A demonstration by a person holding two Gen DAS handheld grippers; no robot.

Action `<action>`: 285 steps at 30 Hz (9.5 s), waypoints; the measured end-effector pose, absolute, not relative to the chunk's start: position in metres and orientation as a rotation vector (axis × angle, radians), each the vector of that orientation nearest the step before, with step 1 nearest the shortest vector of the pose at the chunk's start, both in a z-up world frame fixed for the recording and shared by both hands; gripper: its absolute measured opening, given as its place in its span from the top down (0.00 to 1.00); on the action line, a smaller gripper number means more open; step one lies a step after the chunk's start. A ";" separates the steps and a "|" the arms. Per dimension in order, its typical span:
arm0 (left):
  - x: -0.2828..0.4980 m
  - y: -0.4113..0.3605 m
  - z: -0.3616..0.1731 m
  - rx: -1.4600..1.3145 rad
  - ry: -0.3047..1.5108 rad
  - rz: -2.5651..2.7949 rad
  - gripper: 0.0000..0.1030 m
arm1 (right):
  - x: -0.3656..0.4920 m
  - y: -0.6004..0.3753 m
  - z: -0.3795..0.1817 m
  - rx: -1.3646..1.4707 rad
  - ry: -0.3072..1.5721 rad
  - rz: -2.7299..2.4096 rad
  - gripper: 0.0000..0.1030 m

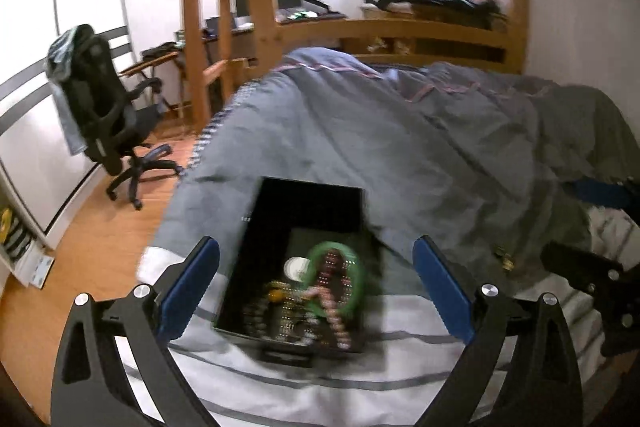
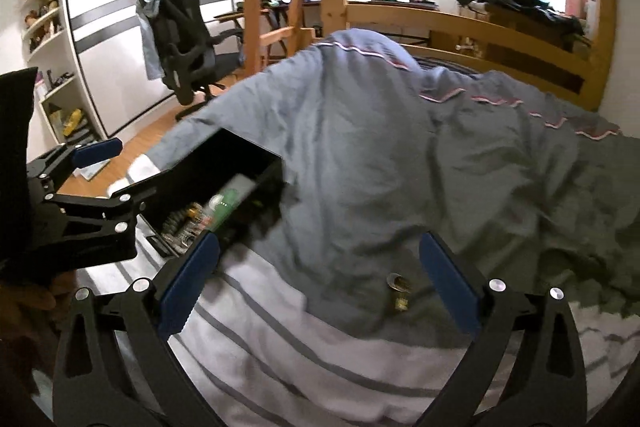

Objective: Organize jewelry

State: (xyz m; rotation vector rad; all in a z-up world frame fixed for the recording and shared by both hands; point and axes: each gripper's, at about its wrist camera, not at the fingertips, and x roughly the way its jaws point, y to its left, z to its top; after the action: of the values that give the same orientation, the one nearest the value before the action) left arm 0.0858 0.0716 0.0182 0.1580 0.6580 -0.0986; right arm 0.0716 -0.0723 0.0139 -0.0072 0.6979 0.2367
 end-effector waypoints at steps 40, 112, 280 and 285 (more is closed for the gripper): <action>0.183 -0.086 -0.115 0.173 0.974 -0.666 0.81 | 0.125 -0.139 -0.127 0.093 0.888 0.285 0.96; 0.097 0.019 0.002 0.035 0.788 -0.426 0.81 | 0.059 -0.127 -0.008 0.177 0.595 0.314 0.91; 0.009 0.113 0.016 0.265 0.782 -0.066 0.06 | 0.006 -0.017 0.010 -0.009 0.651 0.459 0.04; 0.009 0.113 0.016 0.266 0.783 -0.065 0.06 | 0.006 -0.017 0.009 -0.007 0.652 0.457 0.04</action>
State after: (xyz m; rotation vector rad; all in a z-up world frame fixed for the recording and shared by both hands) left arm 0.0093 0.1131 0.0160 0.2658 0.7831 -0.0653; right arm 0.0060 -0.0171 0.0094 -0.0075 0.6522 0.4572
